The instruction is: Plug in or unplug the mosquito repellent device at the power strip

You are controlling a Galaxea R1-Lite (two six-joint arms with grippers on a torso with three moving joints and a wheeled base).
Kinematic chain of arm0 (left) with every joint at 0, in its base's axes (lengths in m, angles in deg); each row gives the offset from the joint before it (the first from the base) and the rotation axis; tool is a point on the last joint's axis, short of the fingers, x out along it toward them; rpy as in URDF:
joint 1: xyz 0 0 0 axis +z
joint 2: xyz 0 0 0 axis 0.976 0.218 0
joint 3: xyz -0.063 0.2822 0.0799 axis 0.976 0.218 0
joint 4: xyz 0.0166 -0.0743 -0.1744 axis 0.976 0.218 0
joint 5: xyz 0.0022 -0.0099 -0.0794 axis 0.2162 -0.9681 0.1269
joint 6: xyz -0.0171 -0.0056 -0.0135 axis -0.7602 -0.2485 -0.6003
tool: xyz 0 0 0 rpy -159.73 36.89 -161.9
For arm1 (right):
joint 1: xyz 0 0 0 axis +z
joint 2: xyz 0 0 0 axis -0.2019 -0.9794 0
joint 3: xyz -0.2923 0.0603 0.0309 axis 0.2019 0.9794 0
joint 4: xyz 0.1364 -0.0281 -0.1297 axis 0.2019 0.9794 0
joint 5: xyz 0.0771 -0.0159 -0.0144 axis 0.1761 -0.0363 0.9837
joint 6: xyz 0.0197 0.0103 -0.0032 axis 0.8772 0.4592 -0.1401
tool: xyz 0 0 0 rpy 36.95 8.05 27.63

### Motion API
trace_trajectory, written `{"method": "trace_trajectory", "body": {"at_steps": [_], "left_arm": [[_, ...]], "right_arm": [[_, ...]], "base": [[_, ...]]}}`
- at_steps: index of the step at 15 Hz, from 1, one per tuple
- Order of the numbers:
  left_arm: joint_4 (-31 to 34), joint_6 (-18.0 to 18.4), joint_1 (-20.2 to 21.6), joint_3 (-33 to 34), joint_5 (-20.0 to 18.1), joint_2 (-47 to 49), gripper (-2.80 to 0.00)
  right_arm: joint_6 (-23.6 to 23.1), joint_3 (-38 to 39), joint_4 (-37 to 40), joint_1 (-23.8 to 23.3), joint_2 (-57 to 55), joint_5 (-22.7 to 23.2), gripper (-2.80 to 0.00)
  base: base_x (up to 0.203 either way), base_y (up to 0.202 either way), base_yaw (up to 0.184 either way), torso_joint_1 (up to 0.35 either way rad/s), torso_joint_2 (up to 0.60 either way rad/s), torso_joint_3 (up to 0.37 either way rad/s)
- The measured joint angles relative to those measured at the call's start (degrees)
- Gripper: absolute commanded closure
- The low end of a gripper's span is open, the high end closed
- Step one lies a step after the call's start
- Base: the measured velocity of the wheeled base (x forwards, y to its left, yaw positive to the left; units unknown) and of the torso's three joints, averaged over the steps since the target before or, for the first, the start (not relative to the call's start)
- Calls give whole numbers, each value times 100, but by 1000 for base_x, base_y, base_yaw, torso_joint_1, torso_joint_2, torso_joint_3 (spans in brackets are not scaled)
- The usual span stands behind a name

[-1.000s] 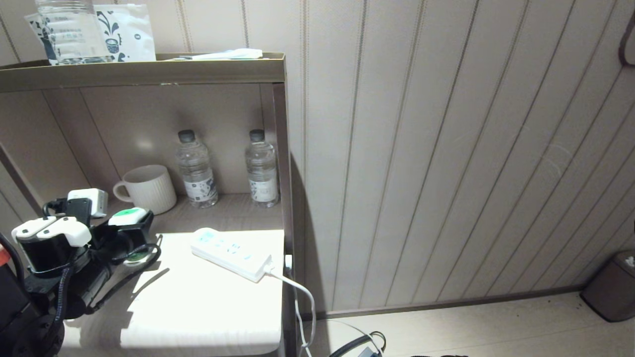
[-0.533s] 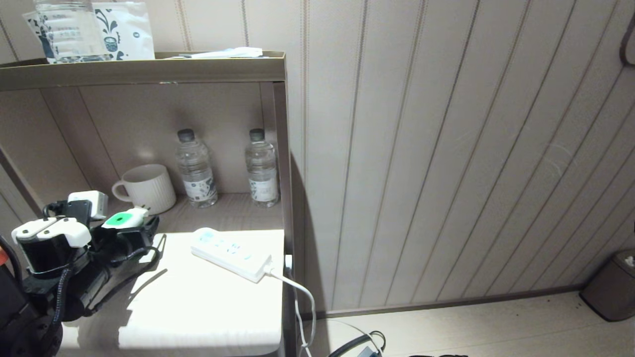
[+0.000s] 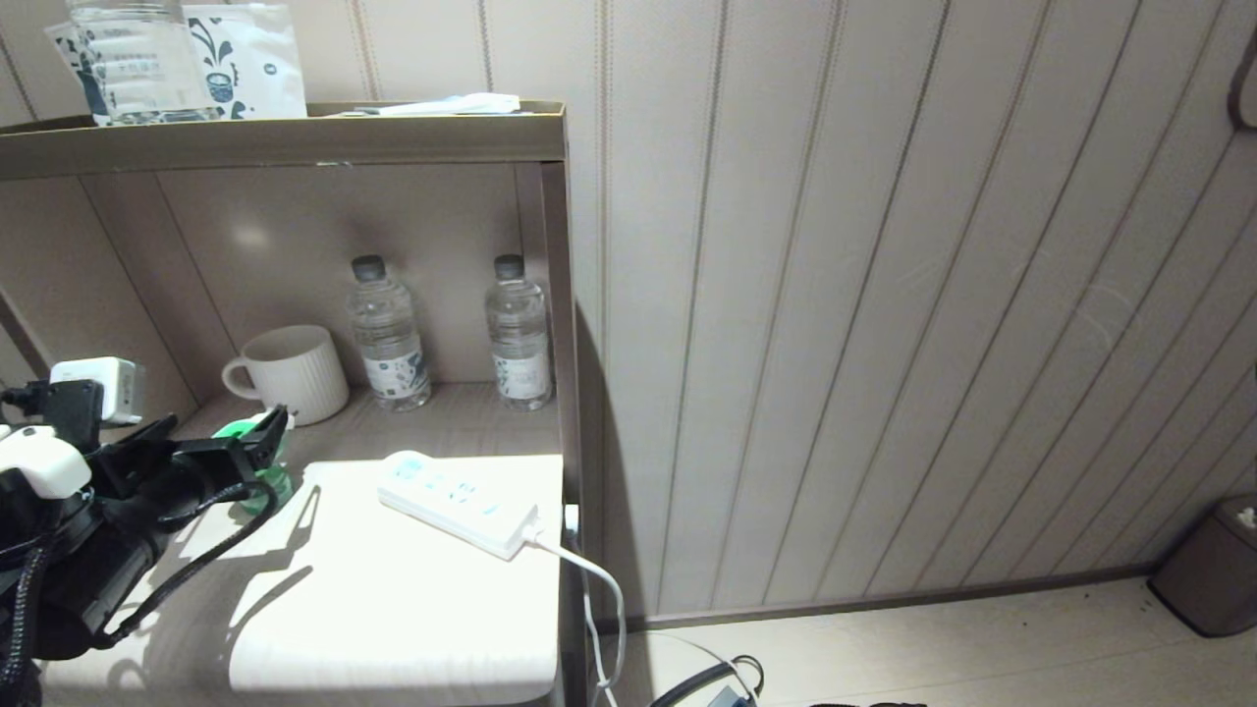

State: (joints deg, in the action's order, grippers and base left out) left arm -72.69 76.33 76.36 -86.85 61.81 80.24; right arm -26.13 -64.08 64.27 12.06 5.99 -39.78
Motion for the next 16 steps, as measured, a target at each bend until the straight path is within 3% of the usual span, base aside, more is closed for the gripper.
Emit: {"method": "trace_trajectory", "body": {"at_steps": [4,5,8,13,16], "left_arm": [[1503,78,-2,143,-149,-1554,-280],[1917,122,-2,162,-165,-2011,0],[3232,223,-10,48,-156,-3437,0],[6493,269,-87,-468,-179,-5873,0],[7392,294,-175,26,-180,-7081,0]], "right_arm": [[0,0,0,0,0,0,0],[0,0,0,0,0,0,0],[0,0,0,0,0,0,0],[0,0,-1,0,0,0,0],[0,0,0,0,0,0,0]], "base": [[0,0,0,0,0,0],[0,0,0,0,0,0],[0,0,0,0,0,0],[0,0,0,0,0,0],[0,0,0,0,0,0]]}}
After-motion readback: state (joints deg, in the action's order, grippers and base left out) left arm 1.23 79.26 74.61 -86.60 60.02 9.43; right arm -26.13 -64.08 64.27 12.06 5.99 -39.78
